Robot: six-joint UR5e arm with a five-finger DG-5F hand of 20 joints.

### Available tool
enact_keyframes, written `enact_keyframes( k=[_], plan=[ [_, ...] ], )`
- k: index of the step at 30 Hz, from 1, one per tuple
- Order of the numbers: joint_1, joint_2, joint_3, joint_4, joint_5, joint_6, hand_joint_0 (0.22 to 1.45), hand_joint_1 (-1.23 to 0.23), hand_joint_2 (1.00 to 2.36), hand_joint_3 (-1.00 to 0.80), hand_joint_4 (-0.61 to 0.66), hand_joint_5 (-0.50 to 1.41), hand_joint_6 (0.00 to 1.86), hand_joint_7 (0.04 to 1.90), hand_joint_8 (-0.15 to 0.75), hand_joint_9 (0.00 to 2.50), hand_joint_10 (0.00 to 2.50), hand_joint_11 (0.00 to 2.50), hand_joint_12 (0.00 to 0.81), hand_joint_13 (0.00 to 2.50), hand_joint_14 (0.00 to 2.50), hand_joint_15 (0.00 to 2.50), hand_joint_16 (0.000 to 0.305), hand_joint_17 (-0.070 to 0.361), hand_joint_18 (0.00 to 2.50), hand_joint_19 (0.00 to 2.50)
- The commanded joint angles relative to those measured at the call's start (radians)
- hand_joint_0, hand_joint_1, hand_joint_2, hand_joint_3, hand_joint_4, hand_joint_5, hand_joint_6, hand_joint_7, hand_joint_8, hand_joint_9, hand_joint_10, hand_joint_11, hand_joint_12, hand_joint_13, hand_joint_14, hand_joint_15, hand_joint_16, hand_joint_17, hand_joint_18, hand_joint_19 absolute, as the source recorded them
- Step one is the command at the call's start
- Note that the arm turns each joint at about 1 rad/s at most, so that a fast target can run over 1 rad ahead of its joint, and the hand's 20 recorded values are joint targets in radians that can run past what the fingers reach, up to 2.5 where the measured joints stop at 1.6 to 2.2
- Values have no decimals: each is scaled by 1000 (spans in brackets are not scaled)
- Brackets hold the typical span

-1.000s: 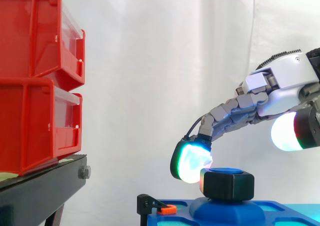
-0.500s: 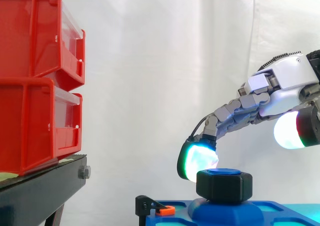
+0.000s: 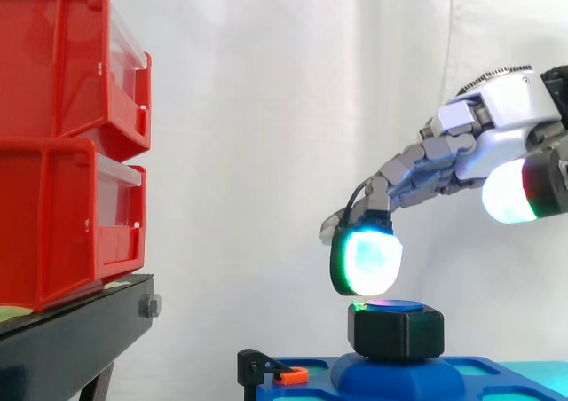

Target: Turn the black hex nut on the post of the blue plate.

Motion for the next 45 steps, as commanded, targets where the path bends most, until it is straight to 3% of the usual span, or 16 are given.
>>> enact_keyframes(
  k=[1, 5, 8, 11, 12, 14, 16, 24, 28, 34, 45],
  plan=[
    [8, 0, 21, -27, 11, -1, 425, -395, 1000, -500, 213, -204, 502, 774, 244, 223, 0, 0, 374, 79, 3, 87, 56, 127, 0, 290],
    [20, 0, 27, -37, 52, -1, 426, -396, 1000, -500, 212, -204, 502, 774, 244, 223, 0, 0, 374, 80, 3, 91, 56, 126, 0, 289],
    [42, 0, 27, -30, 115, 2, 425, -396, 1000, -500, 213, -204, 502, 779, 245, 224, 2, 0, 374, 79, 3, 87, 56, 126, 0, 298],
    [55, 0, 27, -26, 136, 6, 426, -396, 1000, -500, 213, -204, 502, 777, 245, 225, 0, 0, 374, 78, 4, 87, 56, 126, 0, 290],
    [77, 0, 27, -24, 163, 12, 425, -396, 1000, -500, 214, -204, 502, 777, 245, 225, 0, 0, 374, 78, 3, 91, 56, 126, 0, 290],
    [105, 0, 27, -27, 186, 22, 426, -395, 1000, -500, 212, -204, 502, 775, 245, 225, 0, 0, 374, 72, 2, 91, 56, 126, 0, 286],
    [137, 0, 25, -56, 253, 44, 426, -394, 1000, -500, 209, -205, 502, 777, 244, 224, 1, 0, 376, 67, 3, 86, 56, 127, 0, 281],
    [183, -2, 21, -49, 313, 41, 428, -340, 1000, -500, 196, -203, 502, 746, 239, 217, 0, 0, 375, 46, 3, 89, 57, 128, 0, 275],
    [213, -2, -13, -37, 336, 38, 431, -318, 1000, -500, 184, -203, 502, 732, 238, 218, 0, 0, 375, 44, 3, 85, 57, 128, 0, 278],
    [224, -2, -38, -10, 334, 39, 438, -307, 1000, -500, 156, -199, 502, 717, 233, 217, 0, 0, 371, 39, 3, 81, 56, 127, 0, 280],
    [221, 0, -38, -27, 327, 36, 443, -302, 1000, -500, 133, -195, 502, 715, 228, 221, 0, 0, 369, 40, 3, 82, 56, 126, 0, 282]
  ],
)
